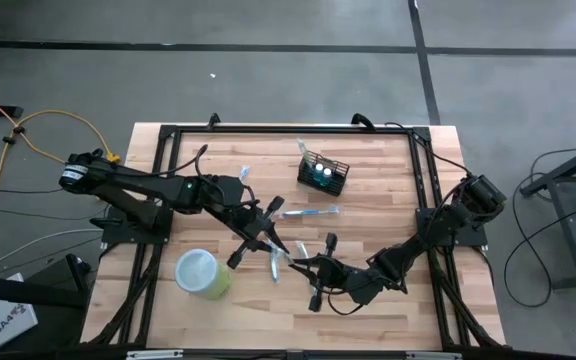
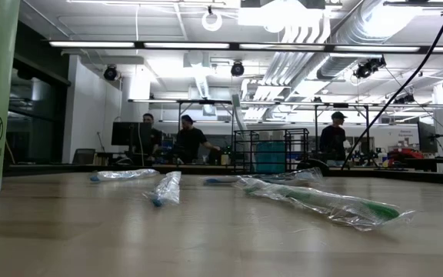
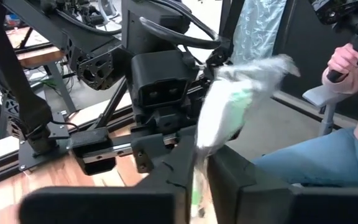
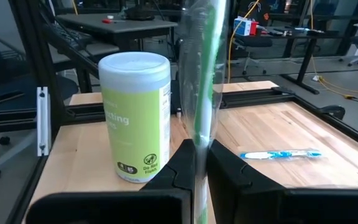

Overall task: Pick & Place toothbrushing station
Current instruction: Put the right green toothbrush into the left section of the black mesh organizer

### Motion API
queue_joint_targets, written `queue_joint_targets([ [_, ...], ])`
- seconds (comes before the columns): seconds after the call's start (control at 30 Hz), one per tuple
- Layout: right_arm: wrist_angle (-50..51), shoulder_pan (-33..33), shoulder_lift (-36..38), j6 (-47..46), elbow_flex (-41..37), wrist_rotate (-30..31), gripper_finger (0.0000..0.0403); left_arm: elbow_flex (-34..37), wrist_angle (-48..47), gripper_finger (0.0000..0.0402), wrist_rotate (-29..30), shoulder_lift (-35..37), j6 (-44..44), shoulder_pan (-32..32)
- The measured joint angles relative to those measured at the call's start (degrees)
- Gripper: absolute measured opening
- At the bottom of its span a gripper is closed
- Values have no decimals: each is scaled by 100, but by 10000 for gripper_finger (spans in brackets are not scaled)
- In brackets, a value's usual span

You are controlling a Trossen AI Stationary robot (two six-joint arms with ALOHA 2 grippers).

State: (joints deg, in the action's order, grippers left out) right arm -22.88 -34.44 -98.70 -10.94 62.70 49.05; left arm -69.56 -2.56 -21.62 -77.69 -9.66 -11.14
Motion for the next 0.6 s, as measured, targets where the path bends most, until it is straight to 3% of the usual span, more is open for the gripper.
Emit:
queue_joint_targets([
  [0.43, 1, 0, -2, -4, 0, 8, 15, -4, -5, 8, 117, 0, 9, 1],
  [0.6, 1, 0, -2, 1, 0, 16, 60, -4, -22, 7, 119, 0, 71, 1],
])
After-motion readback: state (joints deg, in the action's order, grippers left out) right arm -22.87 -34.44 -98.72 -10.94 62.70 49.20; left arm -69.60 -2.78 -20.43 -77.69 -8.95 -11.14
